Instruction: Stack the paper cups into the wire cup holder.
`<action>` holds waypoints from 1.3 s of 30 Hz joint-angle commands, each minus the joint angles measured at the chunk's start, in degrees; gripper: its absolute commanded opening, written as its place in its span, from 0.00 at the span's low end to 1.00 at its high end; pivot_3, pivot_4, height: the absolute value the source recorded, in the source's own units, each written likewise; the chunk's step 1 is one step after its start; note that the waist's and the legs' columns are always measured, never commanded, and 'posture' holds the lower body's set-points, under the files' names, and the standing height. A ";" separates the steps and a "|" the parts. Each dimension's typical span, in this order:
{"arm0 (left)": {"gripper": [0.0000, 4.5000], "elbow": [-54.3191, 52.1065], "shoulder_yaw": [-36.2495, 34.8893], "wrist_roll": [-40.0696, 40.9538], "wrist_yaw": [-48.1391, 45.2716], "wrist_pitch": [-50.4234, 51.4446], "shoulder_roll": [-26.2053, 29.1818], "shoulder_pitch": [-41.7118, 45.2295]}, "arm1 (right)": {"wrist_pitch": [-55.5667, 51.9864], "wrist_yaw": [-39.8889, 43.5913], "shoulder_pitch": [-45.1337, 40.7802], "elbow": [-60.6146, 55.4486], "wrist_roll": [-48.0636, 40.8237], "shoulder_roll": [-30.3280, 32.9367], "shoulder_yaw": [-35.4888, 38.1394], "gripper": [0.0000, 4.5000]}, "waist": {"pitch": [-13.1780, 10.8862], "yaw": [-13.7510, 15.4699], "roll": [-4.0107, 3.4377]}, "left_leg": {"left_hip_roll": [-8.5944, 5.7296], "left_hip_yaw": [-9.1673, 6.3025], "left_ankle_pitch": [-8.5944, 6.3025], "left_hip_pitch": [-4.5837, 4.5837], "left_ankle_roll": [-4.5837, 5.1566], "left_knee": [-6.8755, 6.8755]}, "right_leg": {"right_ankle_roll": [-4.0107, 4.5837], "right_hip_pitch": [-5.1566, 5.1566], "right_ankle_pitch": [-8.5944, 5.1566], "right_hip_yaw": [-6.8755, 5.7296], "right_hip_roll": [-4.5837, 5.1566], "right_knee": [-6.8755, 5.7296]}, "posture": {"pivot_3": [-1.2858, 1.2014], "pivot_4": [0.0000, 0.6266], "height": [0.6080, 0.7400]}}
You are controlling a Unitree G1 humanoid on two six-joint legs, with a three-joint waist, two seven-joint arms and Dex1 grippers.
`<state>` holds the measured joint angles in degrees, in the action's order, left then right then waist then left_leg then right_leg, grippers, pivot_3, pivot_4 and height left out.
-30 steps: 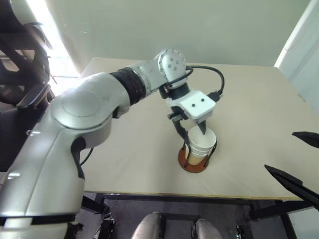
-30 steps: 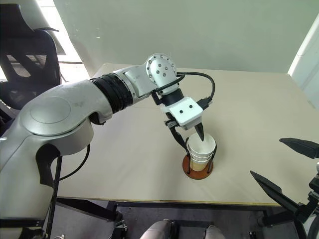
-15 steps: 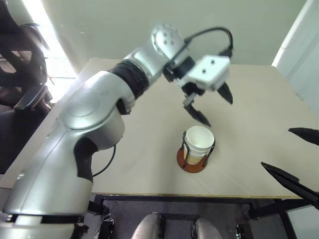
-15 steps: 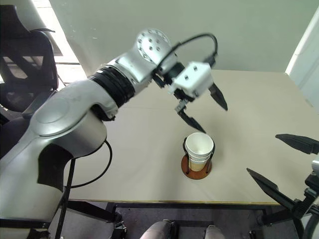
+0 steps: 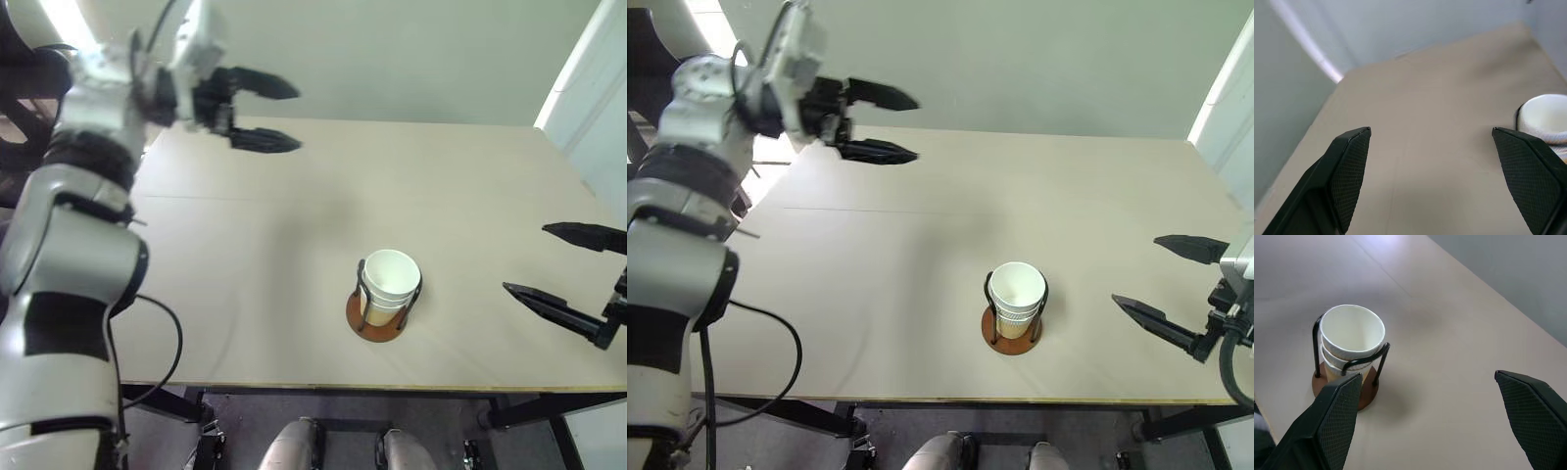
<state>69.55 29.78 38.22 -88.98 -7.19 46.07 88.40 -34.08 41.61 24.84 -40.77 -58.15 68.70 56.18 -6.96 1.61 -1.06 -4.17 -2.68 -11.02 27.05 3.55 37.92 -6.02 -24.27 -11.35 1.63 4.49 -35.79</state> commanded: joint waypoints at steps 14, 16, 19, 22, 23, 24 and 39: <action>0.94 -44.39 -45.26 -0.84 35.24 17.06 10.29 -55.52 | 8.54 15.32 -36.08 27.25 16.42 2.36 -33.27 1.00 | 0.02 -1.01 -0.05 | 0.21 -0.12 0.56 -0.39 -0.56 -0.22 | 0.56 0.05 0.00 0.04 -0.24 -0.24 | 0.52 0.24 1.00; 0.94 -49.85 -50.28 -0.02 40.74 18.85 8.08 -61.10 | 9.34 15.75 -41.46 31.66 19.77 1.49 -37.79 1.00 | 0.01 -0.93 -0.03 | 0.22 -0.11 0.66 -0.47 -0.79 -0.38 | 1.04 0.07 0.07 0.03 -0.24 -0.22 | 0.52 0.24 1.00; 0.94 -56.28 -56.84 0.76 47.43 21.56 4.74 -67.89 | 10.12 14.15 -50.18 37.47 24.54 -2.29 -43.65 1.00 | -0.01 -0.92 0.05 | 0.18 -0.10 0.93 -1.10 -0.85 -0.89 | 1.47 0.25 0.32 0.05 -0.19 -0.12 | 0.52 0.24 1.00; 0.94 -63.24 -60.80 0.69 52.00 22.92 1.69 -73.89 | 11.95 11.19 -57.00 43.31 29.95 -7.79 -47.86 1.00 | 0.00 -1.28 0.07 | 0.23 -0.12 1.04 -1.25 -0.48 -1.25 | 1.62 0.37 0.40 0.07 -0.20 -0.20 | 0.52 0.24 1.00; 0.94 -65.14 -61.94 0.88 52.78 23.27 0.91 -75.49 | 12.42 10.36 -58.56 44.93 31.06 -9.65 -48.44 1.00 | -0.01 -1.31 0.09 | 0.22 -0.13 1.25 -1.33 -0.50 -1.48 | 1.87 0.34 0.56 0.07 -0.21 -0.18 | 0.52 0.24 1.00; 0.94 -66.70 -62.93 0.84 53.56 23.40 0.20 -76.83 | 12.67 9.62 -59.77 46.53 31.90 -11.30 -48.73 1.00 | -0.03 -1.35 0.13 | 0.23 -0.14 1.39 -1.39 -0.54 -1.64 | 2.12 0.33 0.74 0.07 -0.17 -0.18 | 0.52 0.24 1.00; 0.94 -78.97 -66.63 -0.92 60.83 25.60 -5.93 -86.36 | 18.66 11.61 -69.52 63.78 38.71 -22.04 -50.19 1.00 | -0.06 -1.37 0.16 | 0.37 -0.26 1.59 -1.56 -0.92 -2.34 | 3.09 -0.07 1.20 0.03 -0.22 -0.19 | 0.52 0.24 1.00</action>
<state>-6.97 -34.75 37.24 -28.38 18.58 39.73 2.20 -16.77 52.72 -43.24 22.60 -19.87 46.67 5.24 -7.02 0.24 -0.90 -3.80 -2.94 -9.43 25.50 2.61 35.55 -2.87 -24.38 -10.18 1.65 4.27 -35.97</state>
